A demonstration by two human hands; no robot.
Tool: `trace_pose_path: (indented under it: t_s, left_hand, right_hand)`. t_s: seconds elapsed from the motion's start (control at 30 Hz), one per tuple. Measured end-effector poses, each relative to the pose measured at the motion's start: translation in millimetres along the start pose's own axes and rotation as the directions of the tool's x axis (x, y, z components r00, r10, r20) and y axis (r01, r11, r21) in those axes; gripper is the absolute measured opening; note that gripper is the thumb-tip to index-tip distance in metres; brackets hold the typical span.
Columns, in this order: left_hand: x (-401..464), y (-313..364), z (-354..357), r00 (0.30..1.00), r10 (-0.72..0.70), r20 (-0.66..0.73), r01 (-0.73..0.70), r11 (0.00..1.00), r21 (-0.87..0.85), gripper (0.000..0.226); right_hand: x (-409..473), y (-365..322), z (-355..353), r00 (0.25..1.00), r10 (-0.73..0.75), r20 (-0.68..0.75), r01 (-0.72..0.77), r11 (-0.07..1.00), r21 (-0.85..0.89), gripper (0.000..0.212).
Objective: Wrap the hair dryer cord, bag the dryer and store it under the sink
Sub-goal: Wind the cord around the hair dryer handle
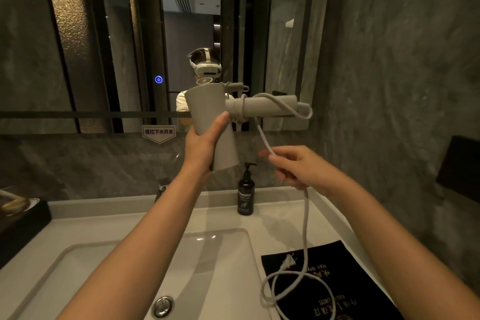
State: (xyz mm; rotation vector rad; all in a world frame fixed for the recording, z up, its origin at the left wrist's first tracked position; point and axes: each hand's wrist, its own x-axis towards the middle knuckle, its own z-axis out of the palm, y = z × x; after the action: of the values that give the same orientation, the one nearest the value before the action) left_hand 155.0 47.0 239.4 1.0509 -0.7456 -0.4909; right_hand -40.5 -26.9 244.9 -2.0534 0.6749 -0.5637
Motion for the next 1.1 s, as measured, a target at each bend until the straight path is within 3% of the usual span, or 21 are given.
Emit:
trace_pose_path:
  t_s: [0.1,0.2,0.4,0.53,0.73,0.83,0.93,0.97,1.03,1.1]
  left_hand:
    - [2.7,-3.3,-1.6,0.992,0.106,-0.072,-0.094,0.984,0.154,0.069]
    - [2.5,-6.0,-2.6,0.983,0.181,-0.042,-0.164,0.951,0.261,0.066]
    - [2.1,2.1,-10.3,0.975,0.12,0.185,-0.181,0.913,0.365,0.059]
    - [-1.6,10.2,-15.4,0.944,0.026,0.328,-0.134,0.94,0.313,0.07]
    - [0.7,8.2,-8.7,0.893,-0.058,0.447,-0.007,0.99,0.143,0.077]
    - [-0.7,6.6,3.6,0.878,-0.075,0.472,0.079,0.997,0.012,0.067]
    - [-0.9,2.3,14.0,0.895,-0.062,0.442,0.126,0.985,-0.116,0.063]
    - [-1.8,0.9,17.7,0.908,-0.058,0.416,0.132,0.979,-0.153,0.064]
    - [-2.3,-1.3,24.7,0.942,-0.067,0.328,0.151,0.959,-0.238,0.071]
    - [-0.9,-1.1,29.1,0.971,-0.085,0.223,0.15,0.944,-0.292,0.073]
  right_hand:
    - [-11.2,-8.7,-15.6,1.0,0.005,0.006,-0.004,0.987,-0.162,0.019]
    - [-10.9,-17.9,-30.3,0.978,-0.163,-0.134,0.108,0.933,-0.343,0.013]
    - [4.9,-27.5,-55.0,0.861,-0.363,-0.357,0.265,0.918,-0.296,0.003]
    - [12.1,-34.5,-63.0,0.833,-0.426,-0.353,0.359,0.902,-0.241,0.003]
    - [22.5,-38.8,-62.5,0.875,-0.374,-0.308,0.365,0.927,-0.089,0.017]
    - [29.2,-21.5,-51.7,0.912,-0.278,-0.302,0.331,0.934,0.139,0.017]
    - [30.2,-10.4,-34.2,0.93,-0.104,-0.351,0.259,0.866,0.429,0.014]
    - [27.5,-12.7,-28.8,0.938,-0.061,-0.342,0.198,0.902,0.383,0.019]
    - [24.2,-17.1,-19.8,0.941,-0.117,-0.318,0.151,0.985,0.083,0.031]
    - [22.0,-15.2,-15.0,0.96,-0.157,-0.23,0.154,0.988,-0.032,0.035]
